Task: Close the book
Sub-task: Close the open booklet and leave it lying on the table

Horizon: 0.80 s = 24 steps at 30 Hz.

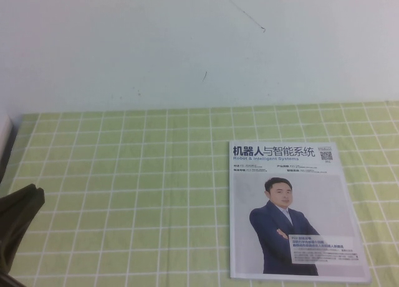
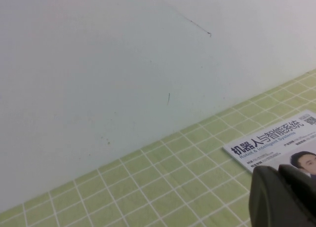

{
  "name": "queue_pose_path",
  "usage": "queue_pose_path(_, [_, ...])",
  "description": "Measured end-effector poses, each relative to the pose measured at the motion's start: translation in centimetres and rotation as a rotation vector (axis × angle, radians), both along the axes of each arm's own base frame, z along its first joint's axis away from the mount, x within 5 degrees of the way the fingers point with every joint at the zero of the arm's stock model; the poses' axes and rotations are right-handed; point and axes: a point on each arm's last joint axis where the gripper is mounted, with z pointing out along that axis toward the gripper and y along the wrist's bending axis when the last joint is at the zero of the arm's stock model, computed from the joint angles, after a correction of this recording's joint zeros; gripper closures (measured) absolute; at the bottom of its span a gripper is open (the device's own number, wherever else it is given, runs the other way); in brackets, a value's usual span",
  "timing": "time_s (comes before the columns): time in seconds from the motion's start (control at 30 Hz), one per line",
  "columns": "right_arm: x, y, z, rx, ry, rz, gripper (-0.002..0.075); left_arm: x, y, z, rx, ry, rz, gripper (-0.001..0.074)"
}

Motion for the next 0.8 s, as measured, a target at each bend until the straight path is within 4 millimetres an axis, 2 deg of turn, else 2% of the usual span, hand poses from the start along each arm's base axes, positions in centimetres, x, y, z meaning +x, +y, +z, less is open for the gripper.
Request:
queue_pose_path(0.23, [0.00, 0.00, 0.00, 0.015, -0.001, -0.005, 0.0729, -0.08, -0.13, -0.07, 0.000, 0.009, -0.017, 0.0738])
queue_pose_path(0.37, [0.00, 0.00, 0.00, 0.259, -0.018, -0.089, 0.0729, -0.08, -0.13, -0.07, 0.000, 0.009, -0.017, 0.0738])
queue_pose_path(0.47, [-0.01, -0.09, 0.00, 0.355, -0.027, -0.134, 0.0729, -0.08, -0.13, -0.07, 0.000, 0.009, -0.017, 0.0738])
queue_pose_path(0.8, [-0.01, -0.16, 0.00, 0.334, -0.027, -0.134, 0.0729, -0.08, -0.13, -0.07, 0.000, 0.009, -0.017, 0.0738])
